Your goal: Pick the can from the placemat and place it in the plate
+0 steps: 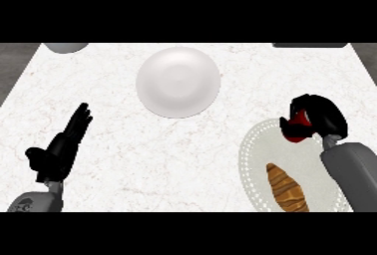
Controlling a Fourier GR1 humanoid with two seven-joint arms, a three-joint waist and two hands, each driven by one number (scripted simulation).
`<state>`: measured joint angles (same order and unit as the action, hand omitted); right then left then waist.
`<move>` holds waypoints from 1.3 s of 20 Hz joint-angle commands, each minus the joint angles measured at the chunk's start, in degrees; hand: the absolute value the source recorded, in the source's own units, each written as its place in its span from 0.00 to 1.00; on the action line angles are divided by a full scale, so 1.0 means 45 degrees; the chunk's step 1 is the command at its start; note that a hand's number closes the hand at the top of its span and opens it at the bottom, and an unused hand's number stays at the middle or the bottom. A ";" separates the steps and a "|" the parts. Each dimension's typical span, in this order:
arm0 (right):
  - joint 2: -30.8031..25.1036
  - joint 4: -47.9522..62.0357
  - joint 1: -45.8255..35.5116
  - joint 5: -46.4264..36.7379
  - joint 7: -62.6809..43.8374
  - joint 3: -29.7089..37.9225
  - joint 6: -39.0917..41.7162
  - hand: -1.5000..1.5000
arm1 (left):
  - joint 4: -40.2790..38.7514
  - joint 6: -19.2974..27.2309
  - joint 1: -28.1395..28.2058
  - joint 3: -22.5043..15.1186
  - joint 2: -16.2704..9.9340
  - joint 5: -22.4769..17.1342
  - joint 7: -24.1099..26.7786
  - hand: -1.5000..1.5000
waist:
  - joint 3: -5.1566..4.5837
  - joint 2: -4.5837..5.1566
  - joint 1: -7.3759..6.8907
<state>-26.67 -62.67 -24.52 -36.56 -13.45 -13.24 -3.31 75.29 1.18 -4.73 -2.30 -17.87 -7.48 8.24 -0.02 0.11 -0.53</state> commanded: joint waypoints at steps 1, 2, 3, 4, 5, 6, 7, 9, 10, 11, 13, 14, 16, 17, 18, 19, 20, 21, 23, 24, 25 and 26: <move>-0.0228 0.0110 -0.0359 0.0184 0.2038 0.0577 -0.0532 1.00 | 0.0386 -0.0016 0.0483 -0.0092 0.0013 0.0197 -0.0230 0.50 | 0.0015 -0.0019 0.0004; -0.0666 -0.0638 0.0188 0.0365 0.2411 0.0706 -0.0249 1.00 | 0.0489 -0.0038 0.0228 -0.0017 0.0123 0.0121 -0.0221 0.50 | 0.0010 -0.0041 0.0112; 0.0220 -0.2084 0.0392 -0.0425 0.0844 -0.0160 -0.0505 1.00 | 0.0199 0.0077 0.0450 -0.0035 0.0404 0.0109 -0.0125 0.50 | 0.0000 -0.0067 0.0162; -0.0351 -0.1330 -0.0385 -0.0185 0.1619 0.0449 -0.0086 1.00 | 0.0682 -0.0222 0.0175 0.0235 -0.0024 -0.0107 -0.0656 0.50 | 0.0006 -0.0043 0.0076; -0.0248 -0.2068 0.0706 -0.0330 0.1814 0.0476 -0.0791 1.00 | 0.0081 -0.0118 0.0691 0.0299 0.0008 0.0304 0.0334 0.50 | 0.0003 -0.0047 0.0143; -0.0687 -0.2006 0.0406 -0.0005 0.2298 0.0911 -0.0319 1.00 | 0.0326 0.0324 0.0698 -0.0139 0.0639 0.0598 0.0269 0.50 | 0.0005 -0.0043 0.0131; -0.0680 -0.3189 0.0394 0.0222 0.1718 0.0966 -0.0201 1.00 | 0.1115 0.0357 0.0662 -0.0238 0.0390 0.0516 -0.0835 0.50 | 0.0006 -0.0086 0.0178; -0.0708 -0.4236 0.0072 -0.0004 0.0934 0.0976 0.0273 1.00 | 0.0018 0.0182 -0.0120 0.0142 0.0398 0.0528 -0.0194 0.50 | -0.0004 -0.0061 0.0233; -0.0549 -0.3664 0.0425 0.0014 0.1915 0.1390 -0.0587 1.00 | 0.0082 -0.0163 0.0377 0.0247 0.0340 0.0328 0.0025 0.50 | 0.0003 -0.0040 0.0152; -0.0490 -0.5049 0.0111 0.0079 0.0749 0.1269 -0.0166 1.00 | 0.0636 -0.0091 0.0806 0.0430 0.0078 0.0251 0.0066 0.50 | -0.0003 -0.0093 0.0173; -0.0393 -0.5127 0.0140 -0.0198 0.1279 0.1515 -0.0860 1.00 | -0.1078 -0.0249 -0.0254 0.0674 0.0259 0.0286 0.0477 0.50 | -0.0004 -0.0031 0.0235; 0.0068 -0.5451 0.0432 -0.0691 0.1045 0.1231 -0.1369 1.00 | 0.0385 -0.0405 0.0986 0.0187 0.0356 0.0337 0.0321 0.50 | 0.0004 -0.0059 0.0110; 0.0485 -0.5631 -0.0501 -0.1088 0.0202 0.1093 -0.1018 1.00 | 0.0110 -0.0397 -0.0528 0.0554 0.0043 0.0265 -0.0869 0.50 | 0.0003 -0.0039 0.0116; 0.0869 -0.5445 -0.1108 -0.1211 -0.0085 0.0873 -0.0640 1.00 | 0.0010 -0.0358 0.0132 0.0552 0.0185 0.0452 -0.0132 0.50 | 0.0001 -0.0033 0.0050; 0.0323 -0.6252 -0.0530 -0.0239 0.0321 0.1684 -0.0027 1.00 | 0.0050 0.0067 -0.0313 0.0456 0.0695 0.0543 -0.0314 0.50 | 0.0003 -0.0043 0.0138; 0.1088 -0.5797 -0.1184 -0.1020 -0.0255 0.1091 -0.0210 1.00 | -0.0426 -0.0700 -0.0021 0.0948 0.0110 0.0236 0.0132 0.50 | 0.0000 -0.0029 0.0070; 0.1153 -0.5857 -0.1956 -0.0838 -0.0549 0.1051 0.0236 1.00 | -0.0987 -0.0490 -0.0476 0.0733 0.0417 0.0455 0.0177 0.50 | -0.0003 -0.0021 0.0081; 0.1359 -0.4548 -0.2331 -0.0915 0.0111 0.1361 -0.0142 1.00 | 0.0899 -0.0735 0.0643 0.0646 0.0155 0.0256 -0.0417 0.50 | 0.0006 -0.0027 -0.0048; 0.1682 -0.4351 -0.2773 -0.1021 0.0149 0.1381 0.0043 1.00 | 0.0664 -0.0771 0.0097 0.0796 0.0159 0.0313 -0.0804 0.50 | 0.0004 -0.0024 0.0011; 0.2046 -0.4190 -0.3274 -0.1374 -0.0599 0.1110 0.0136 1.00 | 0.1518 -0.0381 0.0657 0.0545 0.0343 0.0571 -0.0857 0.50 | 0.0004 -0.0033 -0.0043; 0.2291 -0.3303 -0.3076 -0.1494 0.0391 0.1143 -0.0483 1.00 | 0.0781 -0.0790 0.1137 0.0651 0.0416 0.0535 0.0148 0.50 | 0.0003 -0.0013 -0.0040; 0.2639 -0.2696 -0.3931 -0.1709 0.0007 0.0935 -0.0312 1.00 | 0.1275 -0.0330 0.0655 0.0407 0.0605 0.0744 -0.0750 0.50 | 0.0005 -0.0008 -0.0078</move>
<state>-18.74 -80.65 -36.54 -41.99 -12.95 -7.94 -4.43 78.75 -1.03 -2.56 0.23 -16.14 -5.20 6.17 -0.01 0.00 -0.57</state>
